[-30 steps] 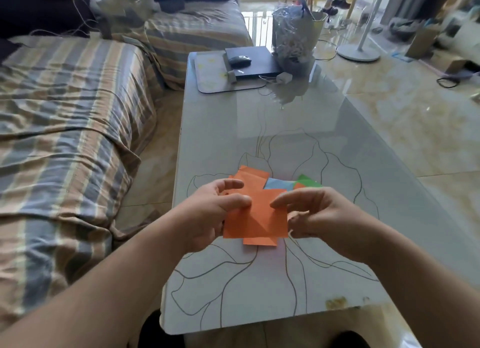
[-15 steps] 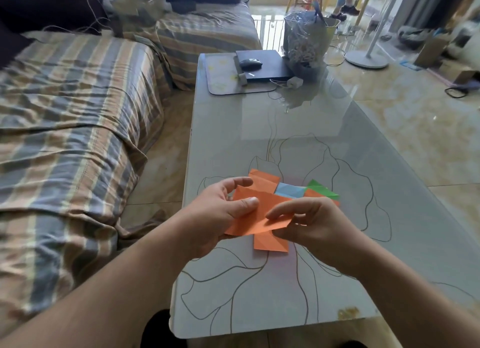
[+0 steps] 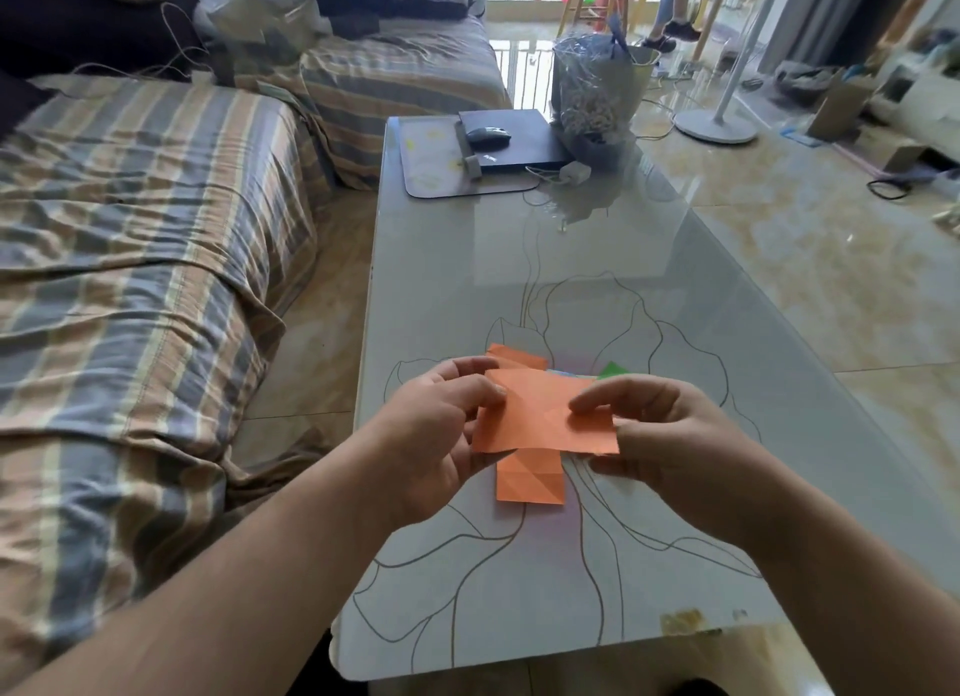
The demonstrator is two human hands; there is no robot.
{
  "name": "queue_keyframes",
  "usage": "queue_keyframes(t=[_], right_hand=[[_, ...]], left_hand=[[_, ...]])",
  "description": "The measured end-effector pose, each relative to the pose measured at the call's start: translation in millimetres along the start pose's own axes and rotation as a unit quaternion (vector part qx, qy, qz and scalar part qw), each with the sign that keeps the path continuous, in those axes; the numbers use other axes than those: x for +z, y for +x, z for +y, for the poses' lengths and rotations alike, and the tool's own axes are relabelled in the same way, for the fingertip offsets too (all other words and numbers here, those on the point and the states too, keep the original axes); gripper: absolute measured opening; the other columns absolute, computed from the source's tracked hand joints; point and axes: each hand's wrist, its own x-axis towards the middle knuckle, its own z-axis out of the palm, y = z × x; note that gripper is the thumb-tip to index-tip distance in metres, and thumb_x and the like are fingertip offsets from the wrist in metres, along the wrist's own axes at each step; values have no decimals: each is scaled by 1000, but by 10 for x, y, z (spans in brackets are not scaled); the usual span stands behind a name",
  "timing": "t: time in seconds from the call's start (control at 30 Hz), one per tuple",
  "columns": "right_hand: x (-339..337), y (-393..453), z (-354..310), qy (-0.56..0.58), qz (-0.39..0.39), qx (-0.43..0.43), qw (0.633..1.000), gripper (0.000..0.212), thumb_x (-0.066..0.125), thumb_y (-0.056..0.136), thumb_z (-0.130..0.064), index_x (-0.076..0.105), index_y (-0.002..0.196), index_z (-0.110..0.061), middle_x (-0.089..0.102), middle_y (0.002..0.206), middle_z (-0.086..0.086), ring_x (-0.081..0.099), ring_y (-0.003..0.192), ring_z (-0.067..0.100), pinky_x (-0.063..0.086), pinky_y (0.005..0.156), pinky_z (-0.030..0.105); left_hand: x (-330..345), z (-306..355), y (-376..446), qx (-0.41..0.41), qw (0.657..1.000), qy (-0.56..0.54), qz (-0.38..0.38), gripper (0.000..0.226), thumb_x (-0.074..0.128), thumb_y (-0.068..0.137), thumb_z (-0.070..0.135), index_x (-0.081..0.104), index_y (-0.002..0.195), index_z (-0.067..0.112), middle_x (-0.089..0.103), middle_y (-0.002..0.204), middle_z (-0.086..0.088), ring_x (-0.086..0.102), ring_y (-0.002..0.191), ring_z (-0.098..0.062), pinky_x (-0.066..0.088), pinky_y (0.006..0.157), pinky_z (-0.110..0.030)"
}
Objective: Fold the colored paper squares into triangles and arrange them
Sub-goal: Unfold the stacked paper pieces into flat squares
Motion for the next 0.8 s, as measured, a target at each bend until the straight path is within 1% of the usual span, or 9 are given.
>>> queue_keyframes(t=[0.1,0.17,0.23,0.33,0.47,0.57,0.67,0.73,0.8], right_hand=[[-52,-15,11,1,1,21,1000,33,61,71,2,82,91,-15,74,95,11,69,80,25,56,77,34],[-63,-21,18,10,9,43,999,37,59,67,-2,81,95,-13,72,100,11,70,81,30,54,80,40],[-70,-25,10,27,14,59,998,36,60,71,-7,80,101,-10,72,100,10,70,81,33,54,80,42],[-36,-34,21,7,48,52,997,13,70,93,-13,79,102,-13,74,96,5,71,80,29,57,76,39],[29,-18,92,-41,94,12,995,20,71,92,2,79,90,-16,70,82,4,68,74,15,56,69,29],[31,21,121,-59,114,-12,992,24,69,91,8,77,94,-14,69,82,5,66,70,15,55,64,27],[53,74,155,-131,138,-52,980,25,74,90,2,76,101,-20,71,94,11,65,74,21,59,71,37],[65,113,188,-160,163,-80,970,28,78,88,-3,75,102,-27,71,102,6,66,76,20,58,70,35],[38,144,222,-206,194,-114,952,29,79,90,-14,72,108,-35,67,111,-3,69,87,16,59,73,32]], left_hand=[[20,-14,-35,12,1000,22,8,34,52,99,-4,61,122,18,65,104,-17,69,67,-21,62,76,-41],[27,-28,-55,26,999,41,19,37,52,98,-5,62,122,21,65,108,-18,68,69,-21,61,75,-40],[33,-38,-67,39,997,53,28,39,52,97,-6,62,122,23,64,112,-19,66,77,-25,62,69,-37],[50,-61,-77,53,995,84,24,40,55,96,-5,61,124,24,62,120,-21,64,86,-29,60,64,-36],[52,-100,-69,46,991,128,16,42,61,93,-3,59,124,24,61,125,-22,68,87,-32,59,64,-36],[33,-99,-79,15,981,195,2,42,62,89,-1,62,122,24,69,112,-14,71,84,-29,58,68,-38],[19,-77,-125,-42,959,275,-60,25,62,87,1,66,106,17,71,89,-8,68,75,-22,47,63,-32],[17,-89,-120,-71,960,258,-82,17,63,88,1,64,97,16,66,81,-7,63,71,-21,43,60,-31],[27,-115,-68,-78,975,201,-57,16,63,90,1,60,95,16,64,78,-6,62,66,-21,44,60,-31]])
